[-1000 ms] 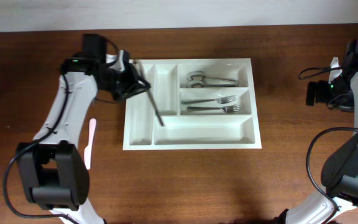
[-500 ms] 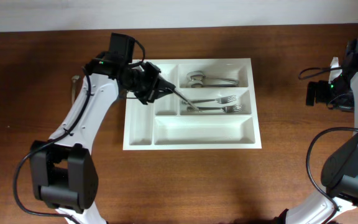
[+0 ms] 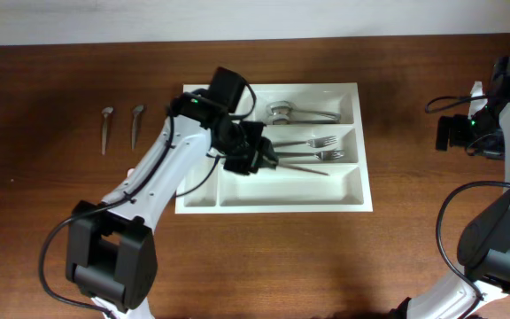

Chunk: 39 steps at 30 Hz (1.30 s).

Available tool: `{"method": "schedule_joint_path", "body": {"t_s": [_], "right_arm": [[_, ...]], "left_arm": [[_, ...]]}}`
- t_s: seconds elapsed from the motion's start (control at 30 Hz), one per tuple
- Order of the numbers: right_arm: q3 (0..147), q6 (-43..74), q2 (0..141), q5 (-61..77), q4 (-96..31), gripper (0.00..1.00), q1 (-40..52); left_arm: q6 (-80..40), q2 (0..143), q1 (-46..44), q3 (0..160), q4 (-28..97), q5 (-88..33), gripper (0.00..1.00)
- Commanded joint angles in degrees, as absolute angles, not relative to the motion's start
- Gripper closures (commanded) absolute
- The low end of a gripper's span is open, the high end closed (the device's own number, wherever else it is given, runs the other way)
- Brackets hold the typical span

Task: Pack container
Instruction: 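Lift the tongs and carry them over the tray with the left gripper, then lower the tongs into the tray's bottom compartment and open the left gripper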

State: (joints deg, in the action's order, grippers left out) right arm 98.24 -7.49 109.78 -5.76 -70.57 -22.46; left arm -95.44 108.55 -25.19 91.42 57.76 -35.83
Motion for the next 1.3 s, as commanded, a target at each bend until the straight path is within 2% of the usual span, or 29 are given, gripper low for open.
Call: {"method": "schedule_joint_path", "body": {"t_s": [0.0,0.27,0.6,0.93,1.27], "right_arm": [[98.1,-7.2,109.3,-6.2,-70.5,0.01,-22.2],[98.1,-7.2,109.3,-6.2,-70.5,0.01,-22.2],[98.1,-7.2,109.3,-6.2,-70.5,0.01,-22.2],[98.1,-7.2,109.3,-6.2,-70.5,0.01,-22.2],[98.1,-7.2,109.3,-6.2,-70.5,0.01,-22.2]], "left_arm": [[-103.0,108.7,-26.4,92.4,60.5,-29.2,0.98],[-114.1,108.7,-29.8,92.2,63.9,-21.7,0.98],[-114.1,110.3,-32.6,92.1,54.4,-12.2,0.98],[-114.1,117.4,-32.6,92.1,53.2,-13.9,0.98],[-114.1,118.3,-34.3,92.1,51.2,-13.6,0.97]]}}
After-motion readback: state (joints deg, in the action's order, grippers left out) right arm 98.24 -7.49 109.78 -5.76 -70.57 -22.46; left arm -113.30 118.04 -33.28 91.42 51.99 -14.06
